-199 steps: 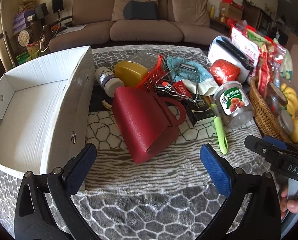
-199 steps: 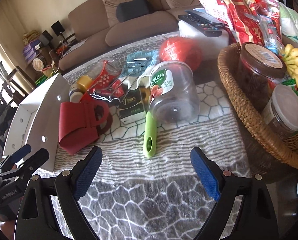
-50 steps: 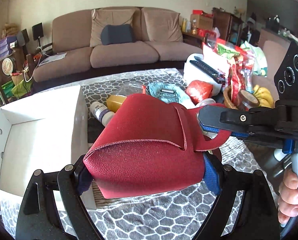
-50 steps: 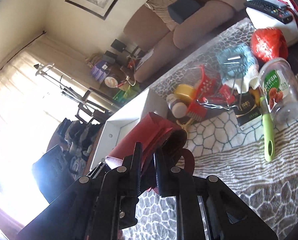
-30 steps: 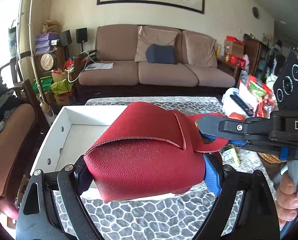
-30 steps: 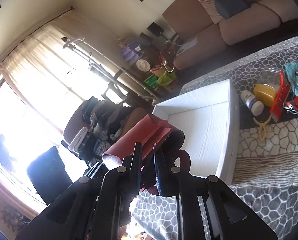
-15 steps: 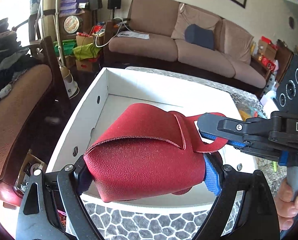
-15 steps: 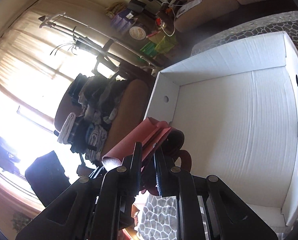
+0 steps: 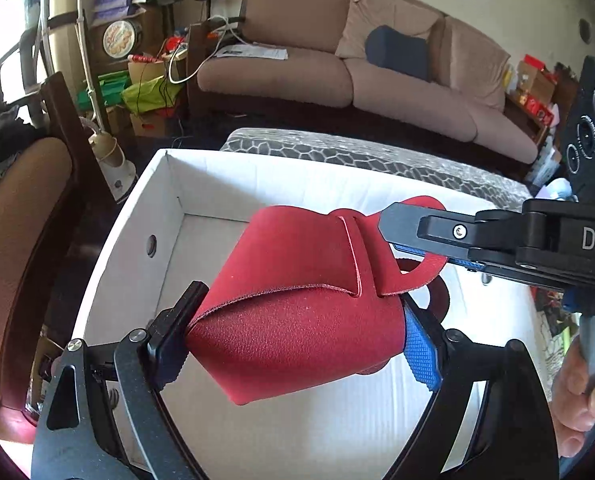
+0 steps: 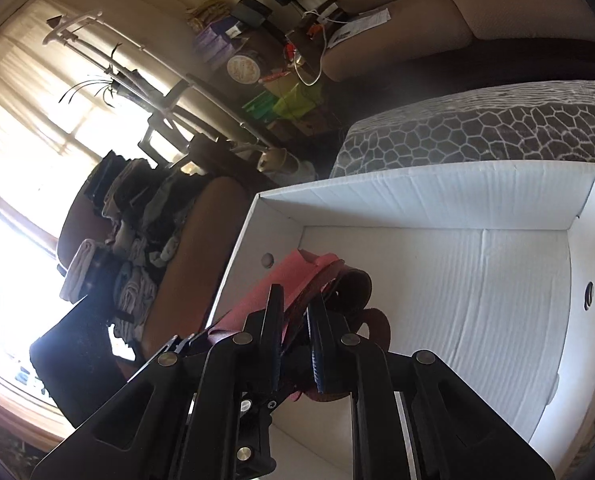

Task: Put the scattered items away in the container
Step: 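Lift the red handbag with both tools and carry it over the white box, then lower the red handbag into the box and open both tools, then withdraw both tools from the box back toward the cluttered items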

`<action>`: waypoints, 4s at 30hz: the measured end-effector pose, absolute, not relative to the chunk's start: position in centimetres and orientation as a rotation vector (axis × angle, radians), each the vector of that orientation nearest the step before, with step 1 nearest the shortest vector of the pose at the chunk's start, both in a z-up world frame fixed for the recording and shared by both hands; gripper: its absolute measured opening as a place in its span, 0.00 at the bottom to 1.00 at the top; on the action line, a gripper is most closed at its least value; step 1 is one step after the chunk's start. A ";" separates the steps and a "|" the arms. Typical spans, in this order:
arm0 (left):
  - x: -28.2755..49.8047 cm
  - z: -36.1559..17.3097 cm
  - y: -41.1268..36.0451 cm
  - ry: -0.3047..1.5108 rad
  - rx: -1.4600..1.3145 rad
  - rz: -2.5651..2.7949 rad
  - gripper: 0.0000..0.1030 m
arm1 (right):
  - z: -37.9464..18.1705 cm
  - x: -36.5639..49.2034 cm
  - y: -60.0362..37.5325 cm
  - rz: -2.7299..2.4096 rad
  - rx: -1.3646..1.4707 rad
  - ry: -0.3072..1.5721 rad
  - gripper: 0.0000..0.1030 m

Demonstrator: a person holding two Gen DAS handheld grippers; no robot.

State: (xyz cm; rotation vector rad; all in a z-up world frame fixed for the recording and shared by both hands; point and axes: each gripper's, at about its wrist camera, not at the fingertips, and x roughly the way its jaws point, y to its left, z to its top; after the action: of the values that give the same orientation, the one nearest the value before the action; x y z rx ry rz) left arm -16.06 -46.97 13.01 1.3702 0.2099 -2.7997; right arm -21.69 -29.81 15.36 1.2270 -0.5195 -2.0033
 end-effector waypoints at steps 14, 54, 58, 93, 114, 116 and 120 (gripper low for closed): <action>-21.4 7.8 -47.7 0.052 1.595 -2.636 0.86 | 8.7 -26.4 -36.8 -2.007 1.313 -0.427 0.13; -19.5 5.9 -49.0 0.595 1.989 -2.462 0.88 | 3.5 -27.8 -32.4 -1.906 1.585 -0.607 0.16; -20.5 6.7 -50.1 0.599 1.941 -2.461 0.88 | 3.7 -29.0 -34.0 -1.898 1.574 -0.628 0.16; -15.1 7.7 -50.4 0.725 1.770 -2.580 1.00 | 5.6 -29.3 -32.5 -1.928 1.482 -0.762 1.00; -3.3 18.2 -39.6 0.034 1.448 -2.676 1.00 | 19.3 -13.4 -24.5 -2.084 1.173 -0.329 1.00; -1.7 19.2 -39.1 0.035 1.428 -2.683 1.00 | 20.3 -11.3 -22.9 -2.102 1.162 -0.334 1.00; 1.6 21.0 -37.2 0.023 1.387 -2.699 1.00 | 21.8 -7.5 -19.5 -2.119 1.151 -0.357 1.00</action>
State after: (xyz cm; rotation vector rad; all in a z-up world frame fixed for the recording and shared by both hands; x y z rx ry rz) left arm 1.57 -37.21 21.01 1.3873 0.0230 -2.6988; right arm -7.53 -19.53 21.78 1.1513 -0.3569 -2.1192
